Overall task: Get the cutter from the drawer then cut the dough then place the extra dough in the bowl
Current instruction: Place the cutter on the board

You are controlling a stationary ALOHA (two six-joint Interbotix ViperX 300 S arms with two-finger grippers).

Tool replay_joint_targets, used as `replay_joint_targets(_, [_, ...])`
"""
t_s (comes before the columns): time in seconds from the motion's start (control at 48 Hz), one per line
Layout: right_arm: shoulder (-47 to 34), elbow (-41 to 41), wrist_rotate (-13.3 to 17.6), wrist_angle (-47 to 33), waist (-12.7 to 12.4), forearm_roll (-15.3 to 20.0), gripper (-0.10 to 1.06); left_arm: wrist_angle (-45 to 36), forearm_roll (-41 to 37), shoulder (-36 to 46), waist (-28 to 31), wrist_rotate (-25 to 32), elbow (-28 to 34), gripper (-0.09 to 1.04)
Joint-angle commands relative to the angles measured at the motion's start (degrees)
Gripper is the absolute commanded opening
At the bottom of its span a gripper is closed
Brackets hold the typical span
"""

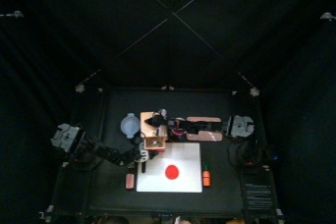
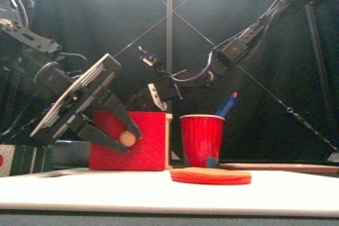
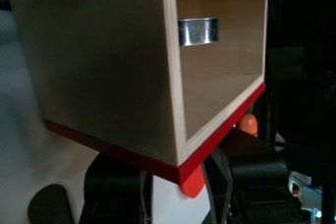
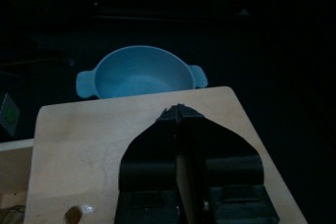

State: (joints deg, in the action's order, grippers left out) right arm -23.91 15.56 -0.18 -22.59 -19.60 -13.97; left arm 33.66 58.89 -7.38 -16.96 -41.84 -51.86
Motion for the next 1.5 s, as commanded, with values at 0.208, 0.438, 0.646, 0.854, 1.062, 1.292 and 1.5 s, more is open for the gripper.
replay_joint_targets(0.208, [0.62, -0.44, -0.18, 0.70, -1.41, 0.09, -0.04, -0.26, -0.62, -0.26, -0.53, 0.70, 1.58, 0.67])
replay_joint_targets(0.438, [0.62, -0.44, -0.18, 0.70, -1.41, 0.00, -0.04, -0.53, -1.32, -0.35, -0.53, 0.62, 1.76, 0.73])
replay_joint_targets(0.646, [0.62, -0.35, -0.18, 0.70, -1.41, 0.00, -0.04, -2.55, -1.14, 0.18, -0.44, 0.44, 1.85, 0.74])
replay_joint_targets(0.854, [0.62, -0.35, -0.18, 0.70, -1.41, 0.09, -0.04, -3.69, -1.14, 2.29, -1.49, 0.53, 1.41, 0.74])
replay_joint_targets(1.062, [0.70, -0.53, -0.09, 0.70, -1.32, 0.18, -0.04, -7.21, -3.60, 8.79, -2.99, 1.05, -1.14, 0.74])
replay_joint_targets(1.292, [2.55, -0.97, 0.09, 1.67, -0.79, 0.09, -0.04, 1.76, -15.21, 20.04, -2.81, 2.46, -8.70, 0.73])
replay_joint_targets(1.5, [5.54, -1.58, 0.09, 1.85, 1.05, -0.09, -0.04, 20.83, -30.76, 27.16, -0.70, 10.11, -15.64, 0.72])
